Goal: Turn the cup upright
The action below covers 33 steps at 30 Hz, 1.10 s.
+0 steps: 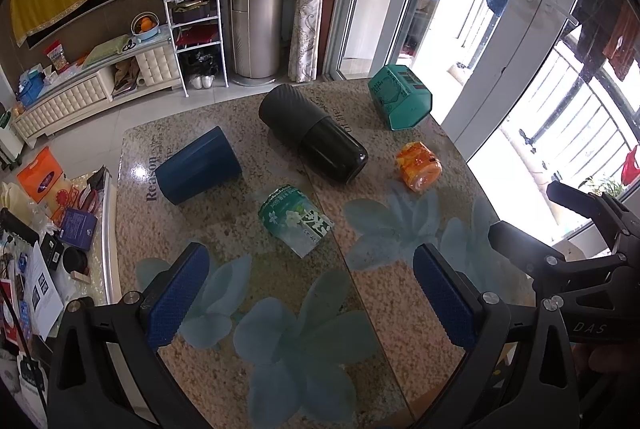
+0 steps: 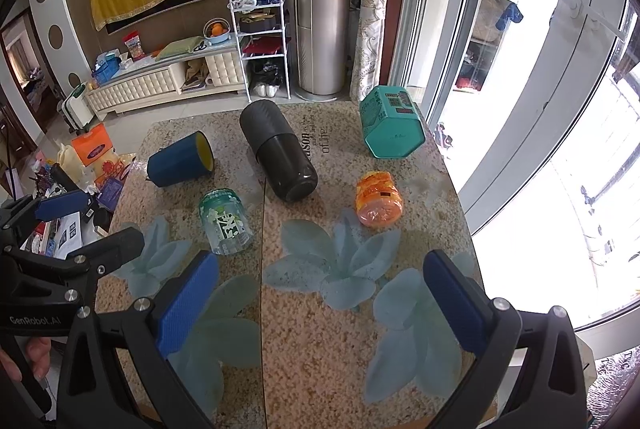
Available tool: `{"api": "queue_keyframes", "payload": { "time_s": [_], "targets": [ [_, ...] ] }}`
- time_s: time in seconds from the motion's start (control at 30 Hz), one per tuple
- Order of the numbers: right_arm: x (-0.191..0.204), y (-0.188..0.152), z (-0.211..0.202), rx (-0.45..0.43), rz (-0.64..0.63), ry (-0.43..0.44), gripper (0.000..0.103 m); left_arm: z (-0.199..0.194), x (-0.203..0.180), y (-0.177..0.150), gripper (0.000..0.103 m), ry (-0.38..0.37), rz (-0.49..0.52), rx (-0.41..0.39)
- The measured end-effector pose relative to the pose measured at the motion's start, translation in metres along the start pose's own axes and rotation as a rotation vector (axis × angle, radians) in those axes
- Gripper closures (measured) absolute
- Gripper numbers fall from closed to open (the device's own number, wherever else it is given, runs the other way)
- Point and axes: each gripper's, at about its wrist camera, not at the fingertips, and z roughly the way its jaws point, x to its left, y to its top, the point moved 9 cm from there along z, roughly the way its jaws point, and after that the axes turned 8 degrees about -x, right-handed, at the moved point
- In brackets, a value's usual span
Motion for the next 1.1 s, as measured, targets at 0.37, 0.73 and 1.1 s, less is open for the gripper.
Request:
{"api": "queue_keyframes", "payload": {
  "time_s": [0.37,0.73,1.1],
  "targets": [
    [-0.0011,-0.001,-0.0023,0.002,0.004,0.004,0.0,-0.0005,-0.0005,-0.0004,0.0,0.0,0.0,0.0],
    [-0.0002,-0.0032,-0.0036,0.009,0.008,0.006,0.0,-0.0028,-0.001,-0.0038,0.0,-0.006,-0.013,0.012],
    [-0.0089,-0.0044,0.0038,0.044,0.013,0.004,0.0,0.004,-0.0021,-0.0071,0.0,-0.022,-0.029,0.036]
  ]
}}
